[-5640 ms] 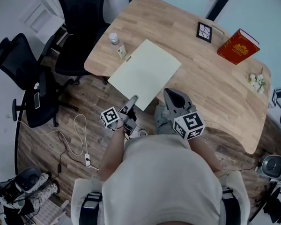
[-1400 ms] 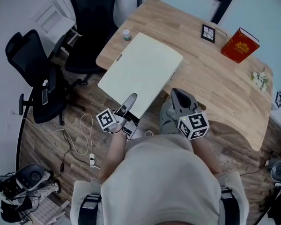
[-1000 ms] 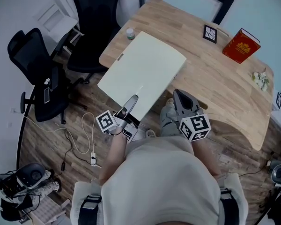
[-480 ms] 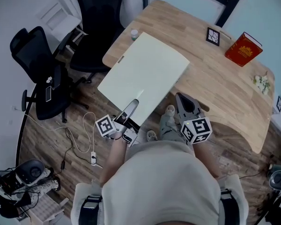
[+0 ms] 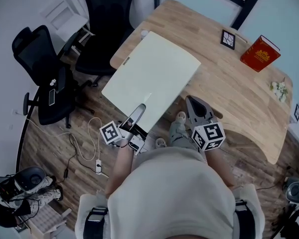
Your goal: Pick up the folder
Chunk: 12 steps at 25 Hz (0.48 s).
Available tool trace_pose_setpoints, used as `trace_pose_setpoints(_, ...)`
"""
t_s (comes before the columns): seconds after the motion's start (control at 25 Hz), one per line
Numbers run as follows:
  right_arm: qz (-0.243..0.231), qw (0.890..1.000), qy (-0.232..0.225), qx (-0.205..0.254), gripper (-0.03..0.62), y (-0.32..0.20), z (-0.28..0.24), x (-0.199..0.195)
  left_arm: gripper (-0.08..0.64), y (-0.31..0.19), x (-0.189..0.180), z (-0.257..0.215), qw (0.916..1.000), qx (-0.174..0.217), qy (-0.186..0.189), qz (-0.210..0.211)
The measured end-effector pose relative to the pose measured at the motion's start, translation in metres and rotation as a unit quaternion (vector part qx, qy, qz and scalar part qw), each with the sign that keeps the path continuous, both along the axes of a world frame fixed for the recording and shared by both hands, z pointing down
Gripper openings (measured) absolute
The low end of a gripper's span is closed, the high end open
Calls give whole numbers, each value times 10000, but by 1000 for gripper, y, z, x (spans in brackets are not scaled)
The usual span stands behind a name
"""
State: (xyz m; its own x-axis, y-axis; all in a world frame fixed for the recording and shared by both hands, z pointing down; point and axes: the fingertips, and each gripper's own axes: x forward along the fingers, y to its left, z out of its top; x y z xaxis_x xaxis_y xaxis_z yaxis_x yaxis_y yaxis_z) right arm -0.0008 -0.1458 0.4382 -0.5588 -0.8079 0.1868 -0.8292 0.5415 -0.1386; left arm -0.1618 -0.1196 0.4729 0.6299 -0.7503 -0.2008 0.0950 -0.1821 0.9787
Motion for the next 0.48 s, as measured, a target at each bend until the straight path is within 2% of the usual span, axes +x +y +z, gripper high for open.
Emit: trace_pose_setpoints(0.48,-27,10000,21,-43,18,0,-1,4,279,0,7,-4,10000,25,7,16)
